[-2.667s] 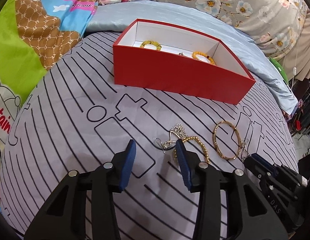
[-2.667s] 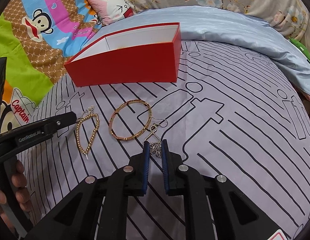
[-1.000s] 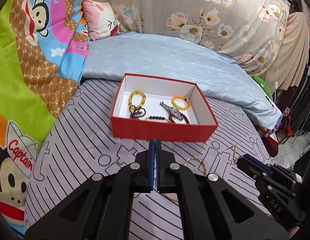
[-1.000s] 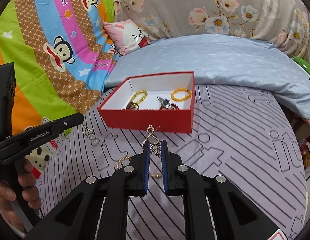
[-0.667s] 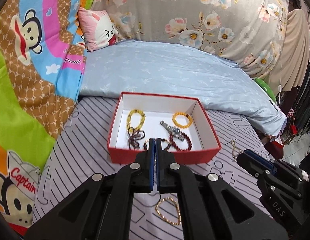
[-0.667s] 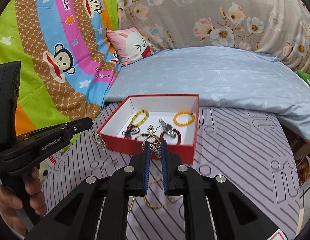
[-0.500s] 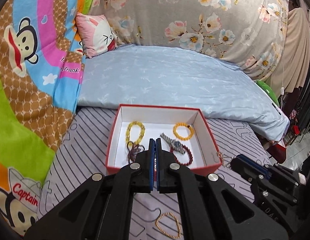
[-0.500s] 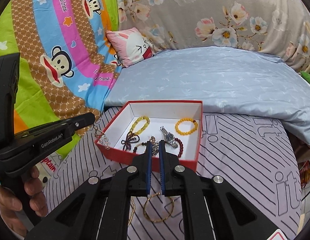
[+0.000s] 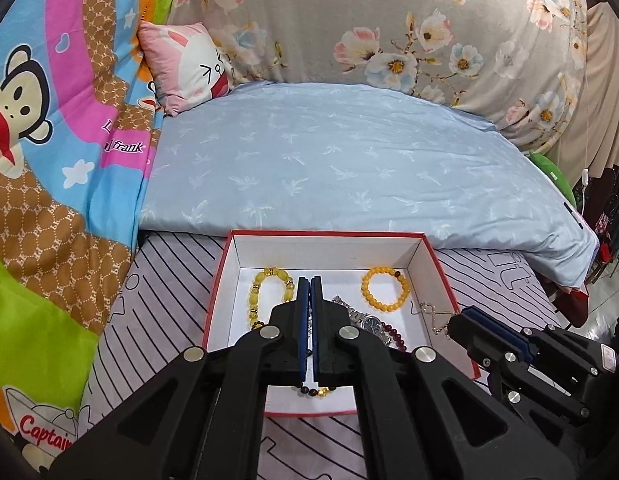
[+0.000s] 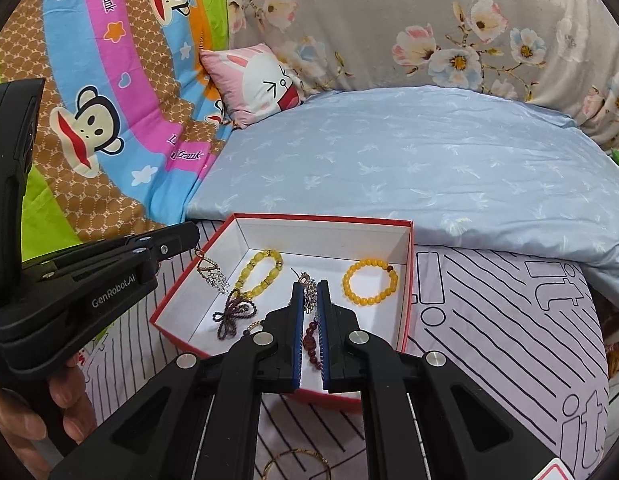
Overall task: Organize jewelry
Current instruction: 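Lift both held necklaces and carry them over the red box, then open both grippers to release the necklaces into the red box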
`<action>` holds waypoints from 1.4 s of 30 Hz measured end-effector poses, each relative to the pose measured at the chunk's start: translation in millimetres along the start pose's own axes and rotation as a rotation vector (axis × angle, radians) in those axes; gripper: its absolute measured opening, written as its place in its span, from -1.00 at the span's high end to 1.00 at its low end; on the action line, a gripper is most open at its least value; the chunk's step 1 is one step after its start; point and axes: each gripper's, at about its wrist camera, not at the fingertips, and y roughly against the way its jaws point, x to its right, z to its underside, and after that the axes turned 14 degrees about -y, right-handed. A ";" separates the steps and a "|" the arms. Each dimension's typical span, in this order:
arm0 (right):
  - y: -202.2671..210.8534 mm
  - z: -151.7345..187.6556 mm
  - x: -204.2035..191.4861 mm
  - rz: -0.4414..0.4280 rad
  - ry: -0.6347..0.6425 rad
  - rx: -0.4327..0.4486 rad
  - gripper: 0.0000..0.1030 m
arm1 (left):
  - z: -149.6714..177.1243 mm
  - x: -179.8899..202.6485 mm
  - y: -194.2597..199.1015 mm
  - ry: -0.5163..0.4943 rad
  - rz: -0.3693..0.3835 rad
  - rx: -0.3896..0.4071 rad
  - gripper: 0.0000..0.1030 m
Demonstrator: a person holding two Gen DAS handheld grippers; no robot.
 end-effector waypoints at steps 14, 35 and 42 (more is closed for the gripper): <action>-38.4 -2.1 7.4 0.018 -0.007 -0.047 0.87 | 3.0 -6.7 -37.4 0.011 0.004 -0.046 0.99; -61.7 -3.0 8.8 0.040 -0.005 -0.069 0.87 | 11.5 -8.2 -61.8 0.020 0.003 -0.088 0.98; -66.7 -3.1 7.0 0.043 0.008 -0.077 0.85 | 9.7 -9.2 -63.1 0.017 -0.010 -0.082 0.96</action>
